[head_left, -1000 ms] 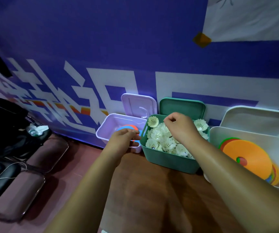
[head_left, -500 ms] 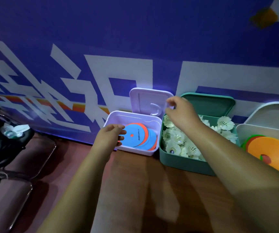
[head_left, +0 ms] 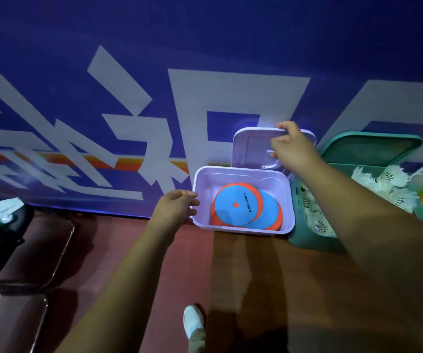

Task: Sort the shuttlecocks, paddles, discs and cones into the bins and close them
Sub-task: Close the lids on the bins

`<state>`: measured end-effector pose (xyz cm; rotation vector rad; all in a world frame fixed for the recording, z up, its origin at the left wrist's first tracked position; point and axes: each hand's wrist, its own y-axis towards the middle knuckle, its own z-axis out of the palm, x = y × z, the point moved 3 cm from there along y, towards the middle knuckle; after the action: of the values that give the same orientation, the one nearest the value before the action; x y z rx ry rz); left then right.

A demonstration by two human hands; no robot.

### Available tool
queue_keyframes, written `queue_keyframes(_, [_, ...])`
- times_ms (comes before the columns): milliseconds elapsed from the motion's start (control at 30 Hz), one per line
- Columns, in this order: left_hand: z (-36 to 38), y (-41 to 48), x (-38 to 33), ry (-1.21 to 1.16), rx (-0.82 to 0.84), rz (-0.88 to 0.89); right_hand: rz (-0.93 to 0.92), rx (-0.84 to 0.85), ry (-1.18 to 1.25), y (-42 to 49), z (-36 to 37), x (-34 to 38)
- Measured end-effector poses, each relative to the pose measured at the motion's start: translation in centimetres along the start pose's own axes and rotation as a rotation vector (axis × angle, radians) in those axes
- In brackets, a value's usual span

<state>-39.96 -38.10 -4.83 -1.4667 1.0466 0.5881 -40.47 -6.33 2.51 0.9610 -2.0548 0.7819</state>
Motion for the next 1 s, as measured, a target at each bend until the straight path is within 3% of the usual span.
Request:
queue_keyframes(167, [-1.0,1.4,-0.4,-0.025,0.018,-0.006,-0.029,0.003,0.031,-1.5,1.7,3.3])
queue_keyframes(367, [-0.9,2.1,-1.6,-0.145,0.016,-0.042,-0.132,-0.102,0.352,-4.2,0.8,6.1])
queue_keyframes(500, [0.2,2.5,-3.3,-0.387,0.033,-0.091,-0.185,-0.070,0.594,-6.1,-0.9,8.1])
queue_keyframes(633, [0.5,2.7,-4.8,-0.721,0.010,-0.185,-0.120,0.089,0.757,-6.3,-1.6,7.1])
queue_keyframes(700, [0.1,2.5,-4.8,-0.755,-0.101,-0.178,-0.042,0.192,0.738,-6.0,-1.2,5.4])
queue_keyframes(800, [-0.3,2.5,-3.4,-0.608,-0.218,-0.155,0.079,0.283,0.649,-5.6,-0.7,2.0])
queue_keyframes(1000, [1.1,2.2,1.7,-0.457,-0.216,-0.256,0.253,0.153,0.244,-3.4,0.1,-5.0])
